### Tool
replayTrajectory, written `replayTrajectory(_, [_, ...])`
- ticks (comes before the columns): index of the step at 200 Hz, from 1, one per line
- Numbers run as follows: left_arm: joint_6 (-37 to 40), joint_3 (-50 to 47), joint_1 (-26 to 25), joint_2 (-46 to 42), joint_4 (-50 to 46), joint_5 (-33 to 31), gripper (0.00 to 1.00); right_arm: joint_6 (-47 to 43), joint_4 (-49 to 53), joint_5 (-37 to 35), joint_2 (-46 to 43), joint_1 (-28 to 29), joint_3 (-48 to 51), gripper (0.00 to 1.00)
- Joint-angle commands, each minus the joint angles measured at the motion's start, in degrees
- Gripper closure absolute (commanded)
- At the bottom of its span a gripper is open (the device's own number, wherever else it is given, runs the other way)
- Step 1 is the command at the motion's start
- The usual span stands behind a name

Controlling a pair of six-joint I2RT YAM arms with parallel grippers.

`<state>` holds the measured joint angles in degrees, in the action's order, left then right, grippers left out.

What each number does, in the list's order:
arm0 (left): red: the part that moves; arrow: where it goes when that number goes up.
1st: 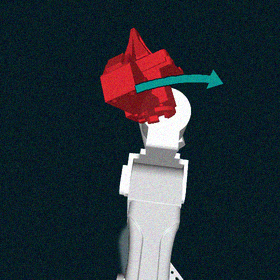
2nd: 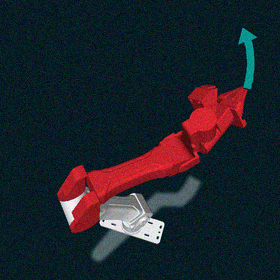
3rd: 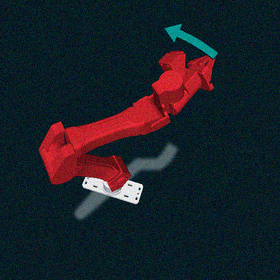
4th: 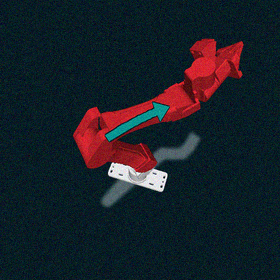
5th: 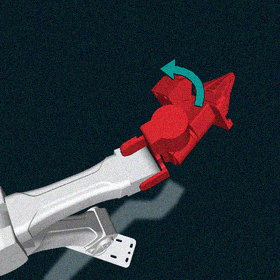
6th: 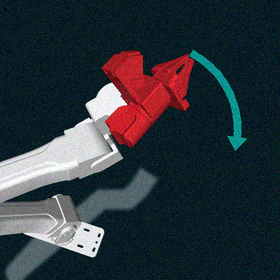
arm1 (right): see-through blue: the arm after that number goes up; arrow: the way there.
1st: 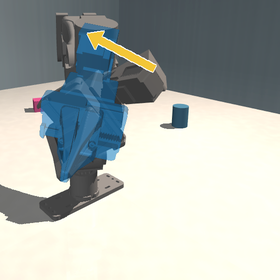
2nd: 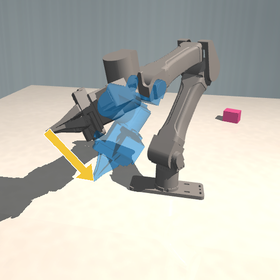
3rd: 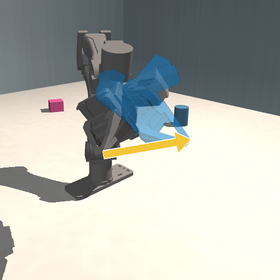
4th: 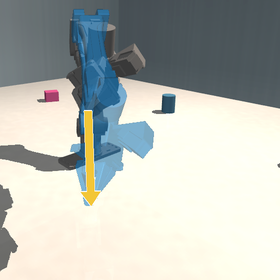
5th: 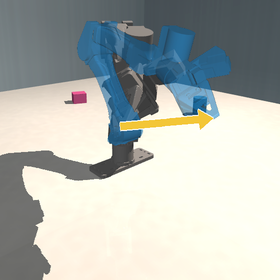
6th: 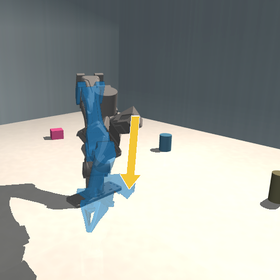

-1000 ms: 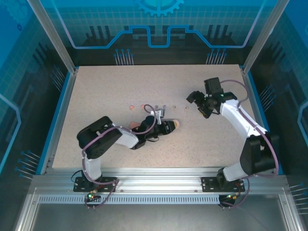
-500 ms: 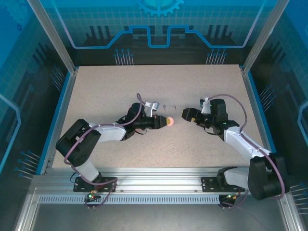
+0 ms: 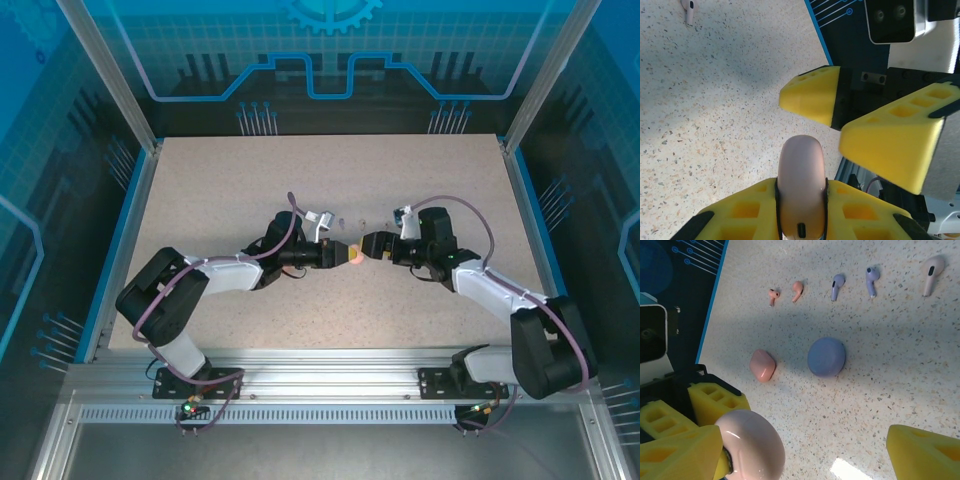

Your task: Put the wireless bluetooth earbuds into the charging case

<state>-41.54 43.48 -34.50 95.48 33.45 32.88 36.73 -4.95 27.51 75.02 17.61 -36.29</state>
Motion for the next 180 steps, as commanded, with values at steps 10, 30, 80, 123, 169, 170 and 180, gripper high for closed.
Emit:
replayTrajectory(10, [1.63,1.56,0.22,-1.66,0.46,0.38,1.00,-1.57,-1.21,0.63,2.01,1.20,1.05,0.15])
replayTrajectory(30, [1.63,1.50,0.27,-1.87,0.68,-0.08,1.00,-2.01,-1.12,-0.21,3.01,1.20,1.51,0.15])
replayTrajectory(80, [1.72,1.12,0.66,-3.67,1.11,-0.88,1.00,-2.37,-0.81,-2.23,4.93,-0.90,3.67,0.17])
replayTrajectory(123, [1.97,0.13,0.98,-5.46,1.39,-1.34,1.00,-2.39,0.89,-2.17,5.53,-3.80,4.19,0.19])
replayTrajectory(169, [1.55,-0.21,1.28,-5.44,2.39,-2.03,1.00,0.08,1.40,2.82,-0.84,-4.90,4.60,0.22])
replayTrajectory(170, [1.44,-0.22,1.28,-5.42,2.39,-2.03,1.00,0.13,1.37,2.99,-0.97,-4.88,4.67,0.22])
replayTrajectory(180, [1.38,-0.10,1.41,-5.48,2.73,-1.95,1.00,0.55,1.53,4.36,-3.36,-4.82,4.57,0.22])
